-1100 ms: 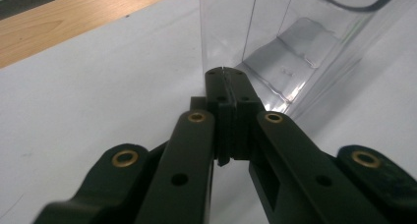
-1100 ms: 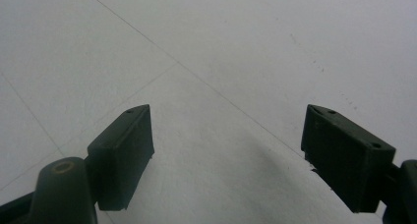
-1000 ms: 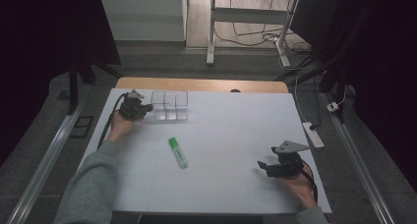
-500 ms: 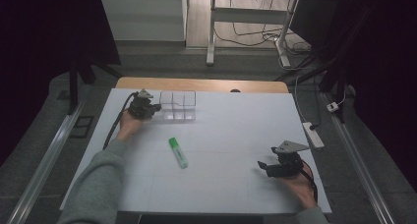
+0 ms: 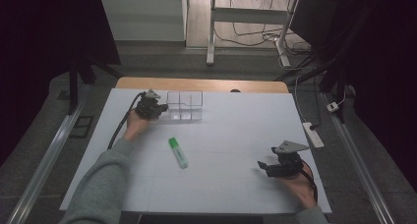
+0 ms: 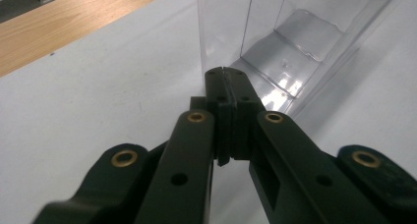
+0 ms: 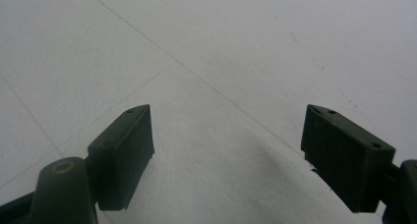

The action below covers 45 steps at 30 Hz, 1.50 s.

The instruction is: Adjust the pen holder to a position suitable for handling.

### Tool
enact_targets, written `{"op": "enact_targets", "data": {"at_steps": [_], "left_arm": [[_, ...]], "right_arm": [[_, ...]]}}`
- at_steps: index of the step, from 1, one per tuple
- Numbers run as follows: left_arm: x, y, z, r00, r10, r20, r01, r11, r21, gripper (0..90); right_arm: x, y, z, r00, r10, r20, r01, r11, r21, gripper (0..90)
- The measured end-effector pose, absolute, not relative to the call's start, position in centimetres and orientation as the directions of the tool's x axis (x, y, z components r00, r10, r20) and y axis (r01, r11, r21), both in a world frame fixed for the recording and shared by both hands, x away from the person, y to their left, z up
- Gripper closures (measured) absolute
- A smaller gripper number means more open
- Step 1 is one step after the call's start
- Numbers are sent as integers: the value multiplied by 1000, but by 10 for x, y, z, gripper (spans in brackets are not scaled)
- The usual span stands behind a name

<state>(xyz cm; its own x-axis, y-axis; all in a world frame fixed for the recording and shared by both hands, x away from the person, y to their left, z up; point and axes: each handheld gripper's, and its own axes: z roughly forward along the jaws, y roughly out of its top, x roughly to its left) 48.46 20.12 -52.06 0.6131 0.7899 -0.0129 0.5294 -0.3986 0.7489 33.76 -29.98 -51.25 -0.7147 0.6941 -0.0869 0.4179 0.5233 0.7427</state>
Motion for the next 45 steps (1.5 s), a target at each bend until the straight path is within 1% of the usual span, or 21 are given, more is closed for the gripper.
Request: {"op": "enact_targets", "data": {"at_steps": [15, 28, 45], "left_arm": [[488, 177, -521, 648, 762, 1, 509, -434, 743, 882], [493, 167, -521, 659, 752, 2, 502, -441, 744, 878], [501, 146, -519, 690, 724, 5, 480, -463, 745, 878]], "right_arm": [[338, -300, -513, -714, 695, -86, 421, 524, 740, 193], [337, -300, -512, -712, 697, -88, 421, 524, 741, 193], [327, -305, -512, -694, 718, -60, 433, 483, 761, 195]]}}
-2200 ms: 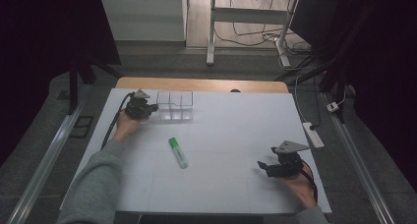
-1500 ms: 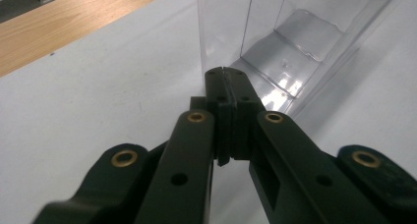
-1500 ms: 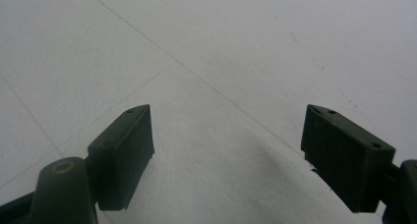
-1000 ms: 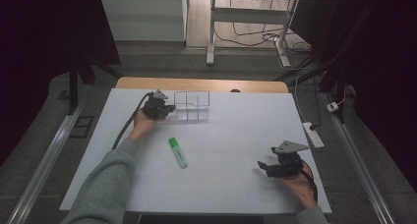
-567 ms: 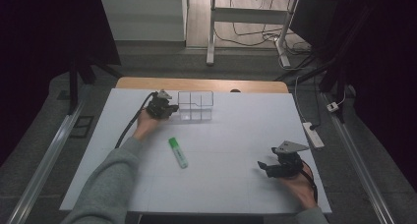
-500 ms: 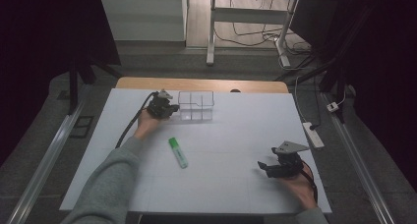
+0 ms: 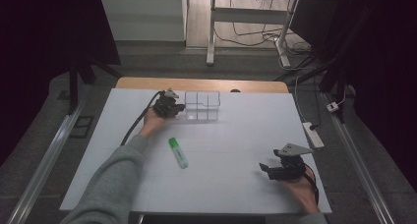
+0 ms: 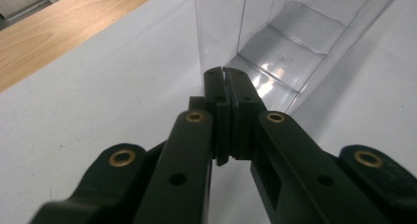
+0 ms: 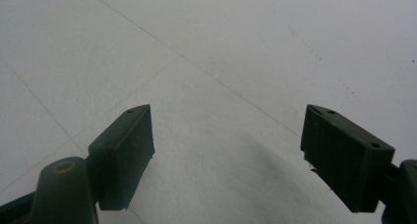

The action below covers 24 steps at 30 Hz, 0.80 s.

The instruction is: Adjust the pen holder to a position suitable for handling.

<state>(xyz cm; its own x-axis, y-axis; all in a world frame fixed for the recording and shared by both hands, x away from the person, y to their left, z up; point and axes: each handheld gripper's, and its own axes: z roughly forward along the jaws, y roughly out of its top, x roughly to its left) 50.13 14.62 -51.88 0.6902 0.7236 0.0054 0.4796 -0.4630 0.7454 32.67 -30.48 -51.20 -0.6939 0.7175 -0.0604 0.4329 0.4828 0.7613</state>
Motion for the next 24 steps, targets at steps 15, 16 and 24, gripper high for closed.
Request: {"op": "enact_targets", "data": {"at_steps": [15, 16, 24], "left_arm": [[491, 154, -512, 709, 705, 22, 465, -490, 738, 879], [489, 155, -511, 709, 705, 27, 462, -493, 737, 879], [466, 176, -500, 713, 701, -10, 476, -475, 740, 772]], "right_arm": [[327, -306, -512, -696, 715, -65, 434, 490, 756, 197], [327, -306, -512, -696, 715, -65, 434, 490, 756, 197], [329, -304, -513, -712, 699, -65, 420, 498, 759, 197]]}}
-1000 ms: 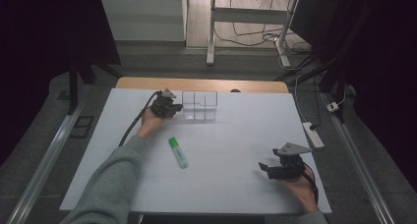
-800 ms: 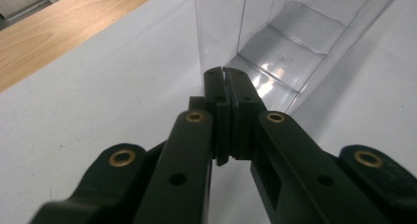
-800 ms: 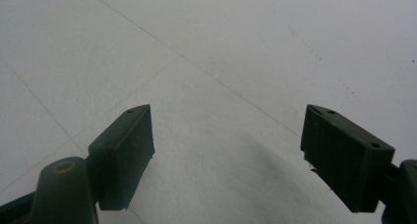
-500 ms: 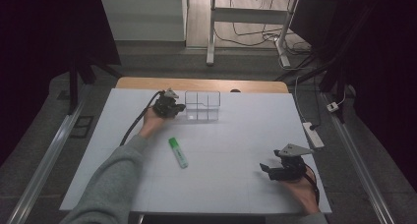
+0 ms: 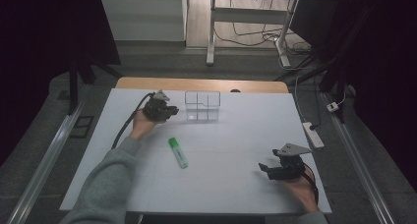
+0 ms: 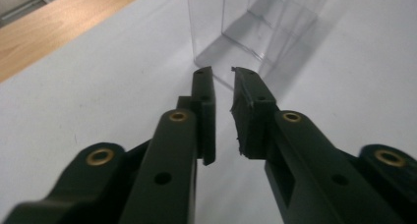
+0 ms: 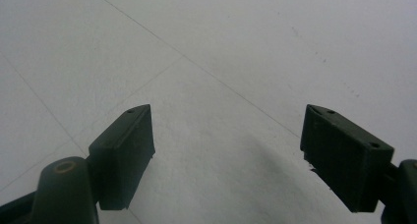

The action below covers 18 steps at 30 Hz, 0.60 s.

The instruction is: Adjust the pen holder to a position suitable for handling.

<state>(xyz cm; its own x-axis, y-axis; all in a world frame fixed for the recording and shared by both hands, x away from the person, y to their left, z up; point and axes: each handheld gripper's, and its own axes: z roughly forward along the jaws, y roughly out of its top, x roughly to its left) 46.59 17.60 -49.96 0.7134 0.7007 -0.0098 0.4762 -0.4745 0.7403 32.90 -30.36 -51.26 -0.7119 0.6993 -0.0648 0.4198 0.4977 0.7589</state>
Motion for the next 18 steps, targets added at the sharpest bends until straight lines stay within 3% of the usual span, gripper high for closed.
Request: {"op": "enact_targets", "data": {"at_steps": [8, 18], "left_arm": [[441, 189, -494, 697, 717, -20, 493, -460, 738, 610], [396, 208, -492, 672, 740, -24, 515, -444, 733, 490]], "right_arm": [[330, -301, -512, -715, 696, -68, 413, 499, 762, 198], [331, -301, -513, -717, 694, -66, 415, 500, 760, 197]]}}
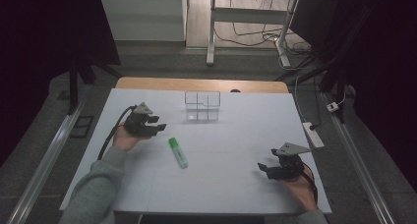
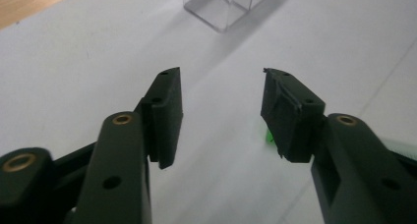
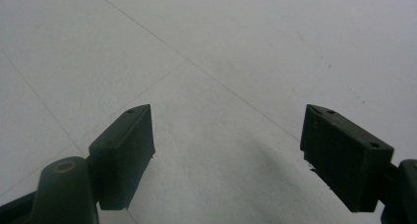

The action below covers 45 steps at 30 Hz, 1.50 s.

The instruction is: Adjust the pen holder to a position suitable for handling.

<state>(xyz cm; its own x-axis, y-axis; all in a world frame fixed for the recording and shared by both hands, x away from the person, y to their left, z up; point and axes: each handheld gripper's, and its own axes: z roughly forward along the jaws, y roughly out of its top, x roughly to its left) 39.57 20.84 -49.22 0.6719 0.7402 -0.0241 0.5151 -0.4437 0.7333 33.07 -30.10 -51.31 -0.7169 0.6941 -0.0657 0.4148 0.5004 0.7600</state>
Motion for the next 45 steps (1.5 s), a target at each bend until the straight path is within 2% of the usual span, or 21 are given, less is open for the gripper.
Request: {"op": "enact_targets", "data": {"at_steps": [6, 21, 30, 35, 45], "left_arm": [[382, 215, -494, 664, 748, -3, 512, -452, 731, 453], [387, 211, -497, 683, 730, 30, 511, -506, 694, 405], [397, 209, -496, 690, 724, 3, 525, -503, 686, 456], [401, 202, -495, 721, 693, 15, 515, -550, 658, 483], [408, 191, -494, 765, 644, 16, 492, -600, 630, 636]], "right_arm": [[331, -301, -513, -721, 690, -66, 413, 503, 759, 198], [329, -300, -513, -724, 686, -70, 409, 509, 757, 197], [331, -300, -513, -724, 687, -67, 413, 509, 755, 197], [331, -300, -513, -723, 687, -66, 411, 506, 758, 198], [331, -300, -512, -725, 686, -69, 410, 509, 757, 199]]}}
